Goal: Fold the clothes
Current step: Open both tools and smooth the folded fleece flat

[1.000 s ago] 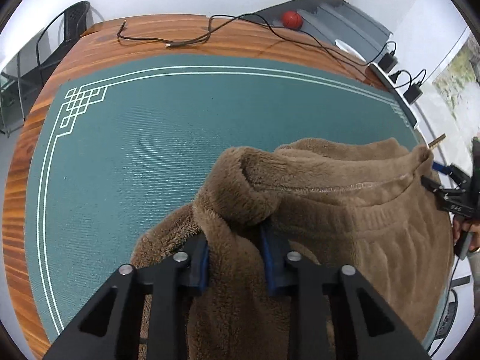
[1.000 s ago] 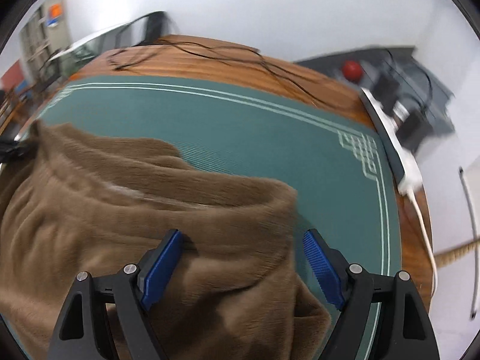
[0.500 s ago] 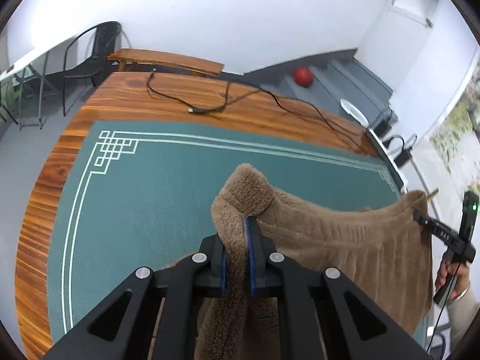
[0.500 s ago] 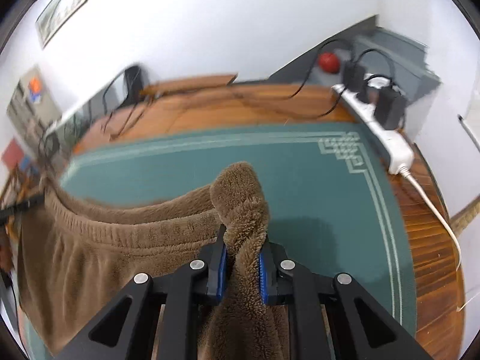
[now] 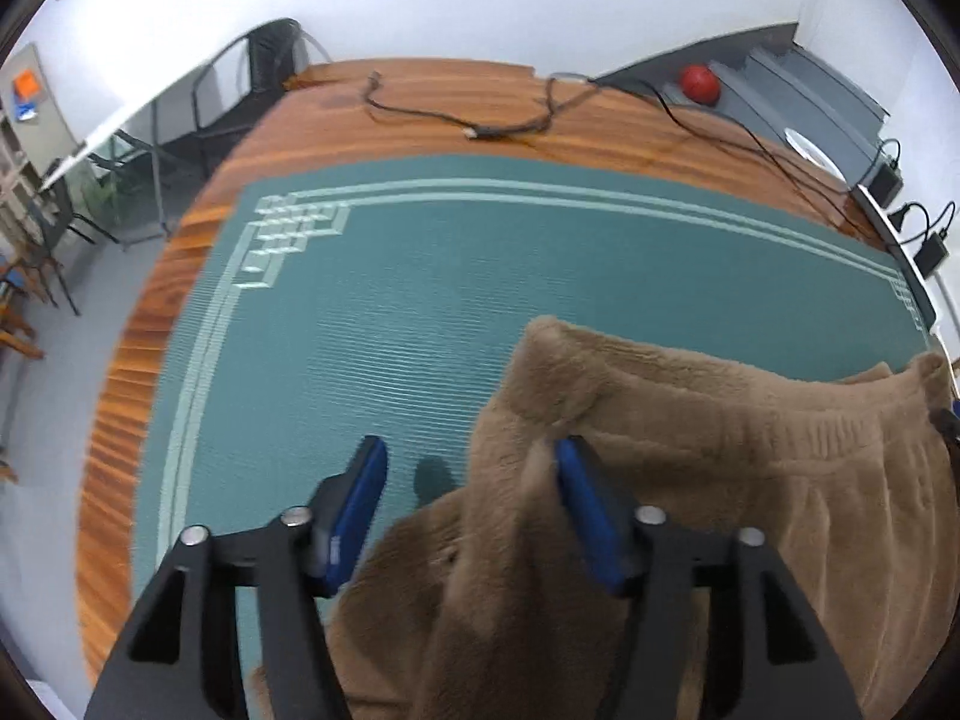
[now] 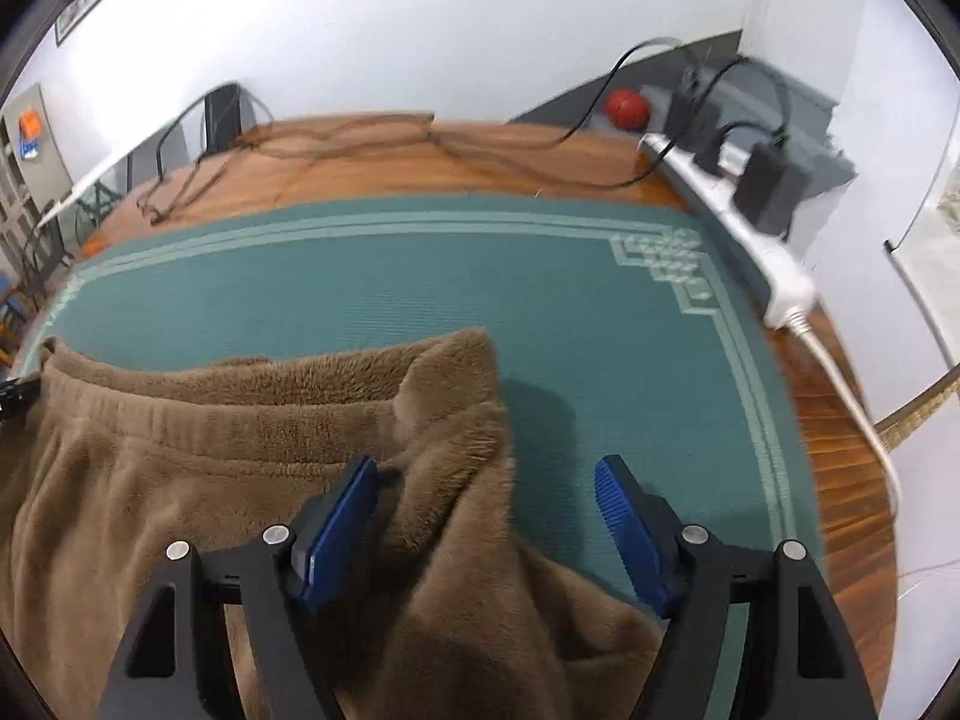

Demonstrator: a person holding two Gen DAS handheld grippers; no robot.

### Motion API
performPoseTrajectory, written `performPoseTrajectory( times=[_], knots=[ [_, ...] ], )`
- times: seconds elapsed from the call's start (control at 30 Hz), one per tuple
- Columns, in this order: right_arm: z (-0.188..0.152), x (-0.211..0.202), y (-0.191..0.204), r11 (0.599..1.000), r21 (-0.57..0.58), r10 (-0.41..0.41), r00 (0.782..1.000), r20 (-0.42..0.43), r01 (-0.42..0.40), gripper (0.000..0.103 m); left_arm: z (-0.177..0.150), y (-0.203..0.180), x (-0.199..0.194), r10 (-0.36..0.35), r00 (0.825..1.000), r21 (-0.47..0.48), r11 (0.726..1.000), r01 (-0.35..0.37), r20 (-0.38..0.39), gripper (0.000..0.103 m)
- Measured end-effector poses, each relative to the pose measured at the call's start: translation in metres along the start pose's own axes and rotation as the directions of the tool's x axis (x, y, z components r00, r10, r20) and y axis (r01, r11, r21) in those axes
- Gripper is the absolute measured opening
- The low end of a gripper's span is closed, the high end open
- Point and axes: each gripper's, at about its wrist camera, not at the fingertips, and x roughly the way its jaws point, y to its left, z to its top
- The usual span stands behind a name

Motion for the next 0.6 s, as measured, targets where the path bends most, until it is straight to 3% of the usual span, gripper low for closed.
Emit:
performPoseTrajectory(
  times=[0.1,0.23,0.37,0.53,0.6],
  knots=[
    [-0.004,-0.030,-0.004,0.999,0.012,0.049,0.998,0.050,-0.050,0.076,-0.002,0.003,-0.031,-0.004,0.998,-0.011,1.000,0.004,0.060,0.070],
    [-0.022,-0.062,0.013,0.987,-0.030,0.160,0.984,0.073,-0.158,0.076,-0.012,-0.015,-0.068,-0.089,0.988,0.026,0.996,0.087,0.129,0.080],
    [-0.041,-0.058,0.038,0.968,-0.083,0.238,0.971,0.018,-0.236,0.076,-0.034,-0.048,-0.069,-0.186,0.979,0.118,0.977,0.176,0.085,0.080],
    [-0.061,-0.027,0.037,0.977,-0.066,0.195,0.978,-0.079,-0.201,0.076,-0.052,-0.046,-0.029,-0.102,0.995,0.106,0.989,0.102,-0.004,0.080],
    [-0.065,-0.020,0.031,0.975,-0.062,0.207,0.975,-0.082,-0.213,0.077,-0.057,-0.034,-0.018,-0.113,0.993,0.079,0.990,0.114,-0.018,0.080]
  ],
)
